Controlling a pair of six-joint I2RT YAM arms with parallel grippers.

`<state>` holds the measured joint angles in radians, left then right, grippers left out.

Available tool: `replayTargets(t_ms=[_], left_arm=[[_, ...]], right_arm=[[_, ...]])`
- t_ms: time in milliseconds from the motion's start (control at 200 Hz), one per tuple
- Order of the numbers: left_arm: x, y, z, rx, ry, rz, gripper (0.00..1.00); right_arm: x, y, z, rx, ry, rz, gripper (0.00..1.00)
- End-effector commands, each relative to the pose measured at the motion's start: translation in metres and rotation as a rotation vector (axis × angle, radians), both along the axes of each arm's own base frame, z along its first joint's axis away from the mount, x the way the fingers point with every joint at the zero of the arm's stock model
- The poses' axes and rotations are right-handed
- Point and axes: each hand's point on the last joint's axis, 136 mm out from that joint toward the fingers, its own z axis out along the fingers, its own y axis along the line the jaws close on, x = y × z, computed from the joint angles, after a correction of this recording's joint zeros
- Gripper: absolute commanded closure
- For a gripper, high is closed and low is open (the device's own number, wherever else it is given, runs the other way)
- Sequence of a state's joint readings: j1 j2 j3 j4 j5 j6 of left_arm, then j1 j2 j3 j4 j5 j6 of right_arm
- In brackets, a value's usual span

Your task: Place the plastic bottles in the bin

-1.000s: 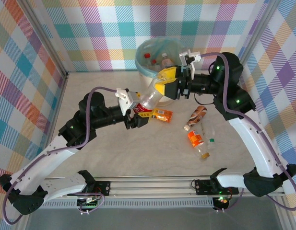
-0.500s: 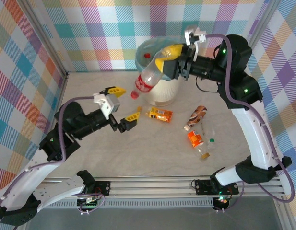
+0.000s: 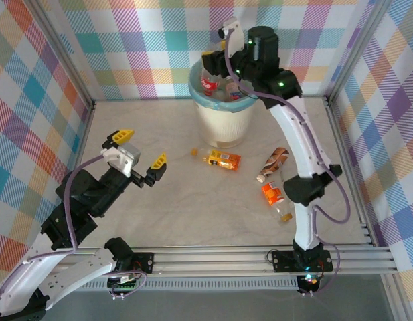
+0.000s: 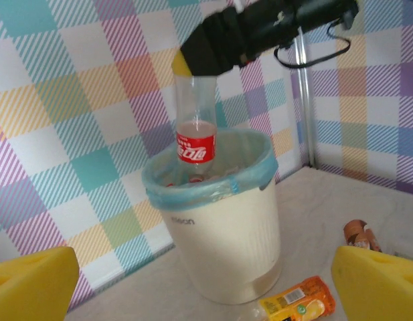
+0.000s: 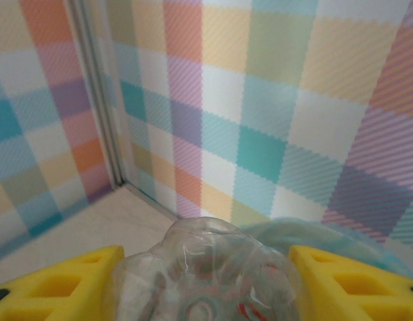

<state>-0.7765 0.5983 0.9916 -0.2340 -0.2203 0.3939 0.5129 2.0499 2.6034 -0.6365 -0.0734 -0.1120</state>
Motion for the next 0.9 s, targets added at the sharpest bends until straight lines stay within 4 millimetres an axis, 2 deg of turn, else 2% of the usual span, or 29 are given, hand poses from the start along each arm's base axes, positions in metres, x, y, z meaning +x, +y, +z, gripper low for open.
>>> replayTargets(t_ms=[0, 110, 260, 490, 710, 895], left_arm=[[0.002, 0.008, -0.003, 0.003, -0.011, 0.047, 0.03], [0.004, 0.007, -0.009, 0.002, 0.005, 0.045, 0.03], [0.002, -0.001, -0.017, 0.002, 0.027, 0.000, 0.03], [0.001, -0.005, -0.024, -0.005, 0.060, -0.017, 0.03], [0.002, -0.002, -0.029, -0.008, 0.081, -0.005, 0.03], [0.004, -0.004, -0.031, -0.006, 0.085, 0.001, 0.03]], right_arm=[[0.012, -0.010, 0.008, 0.008, -0.035, -0.026, 0.51], [0.026, 0.004, -0.033, 0.037, 0.095, 0.054, 0.50], [0.034, 0.018, -0.079, 0.091, 0.255, 0.195, 0.49], [0.049, 0.021, -0.148, -0.025, 0.359, 0.186, 0.47], [0.060, 0.010, -0.190, -0.159, 0.376, 0.135, 0.43], [0.065, 0.014, -0.217, -0.203, 0.399, 0.160, 0.38]])
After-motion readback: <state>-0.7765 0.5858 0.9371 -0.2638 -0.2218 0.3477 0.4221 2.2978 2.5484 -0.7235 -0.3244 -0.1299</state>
